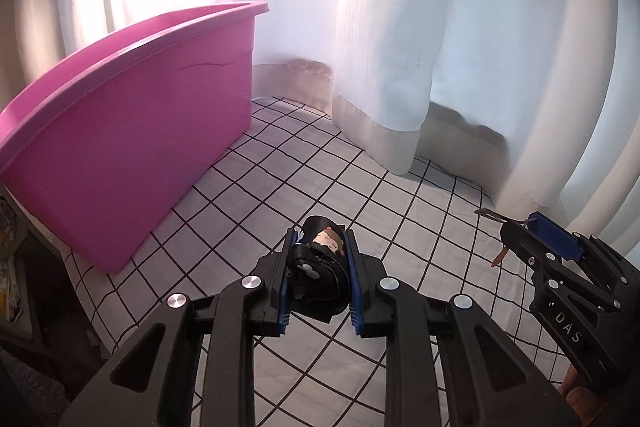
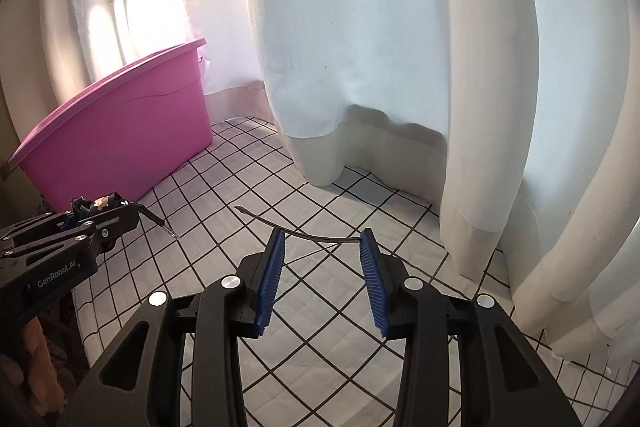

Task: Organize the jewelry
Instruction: 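Lift and carry the keychain and hair clip with both tools over the bin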

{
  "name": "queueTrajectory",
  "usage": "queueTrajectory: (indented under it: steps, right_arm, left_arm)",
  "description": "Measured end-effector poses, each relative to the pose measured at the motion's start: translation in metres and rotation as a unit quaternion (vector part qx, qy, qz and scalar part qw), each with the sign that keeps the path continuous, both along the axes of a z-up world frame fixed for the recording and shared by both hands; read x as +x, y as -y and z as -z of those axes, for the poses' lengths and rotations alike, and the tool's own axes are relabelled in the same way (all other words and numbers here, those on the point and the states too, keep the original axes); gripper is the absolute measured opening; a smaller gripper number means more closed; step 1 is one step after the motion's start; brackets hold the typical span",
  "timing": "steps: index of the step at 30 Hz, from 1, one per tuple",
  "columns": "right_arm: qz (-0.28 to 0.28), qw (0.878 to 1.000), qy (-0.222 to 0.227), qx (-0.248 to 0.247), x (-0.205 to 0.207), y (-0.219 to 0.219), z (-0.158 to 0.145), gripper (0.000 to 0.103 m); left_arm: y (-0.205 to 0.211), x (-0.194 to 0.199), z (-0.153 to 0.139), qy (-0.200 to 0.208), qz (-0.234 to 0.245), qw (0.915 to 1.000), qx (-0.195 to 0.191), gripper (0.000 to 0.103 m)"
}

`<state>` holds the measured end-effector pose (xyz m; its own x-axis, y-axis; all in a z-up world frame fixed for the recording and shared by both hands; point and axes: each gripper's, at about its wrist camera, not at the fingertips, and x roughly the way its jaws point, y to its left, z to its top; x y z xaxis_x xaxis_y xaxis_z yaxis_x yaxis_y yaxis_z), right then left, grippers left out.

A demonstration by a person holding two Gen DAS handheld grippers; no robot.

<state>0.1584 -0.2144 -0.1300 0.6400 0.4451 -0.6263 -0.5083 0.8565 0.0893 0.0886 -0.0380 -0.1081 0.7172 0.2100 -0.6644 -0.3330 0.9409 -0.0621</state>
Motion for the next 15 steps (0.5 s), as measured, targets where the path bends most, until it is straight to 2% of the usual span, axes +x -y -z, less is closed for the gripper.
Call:
queueTrajectory:
  steps: [9, 15]
  right_arm:
    - [-0.064, 0.997, 0.027, 0.028, -0.024, -0.025, -0.068, 0.038]
    - [-0.092, 0.993, 0.055, 0.047, -0.034, -0.064, -0.117, 0.038]
  left_arm:
    - [-0.019, -0.054, -0.081, 0.039, -0.057, 0.9976, -0.001, 0.022]
    - [-0.060, -0.076, -0.124, 0.061, -0.079, 0.9950, 0.008, 0.022]
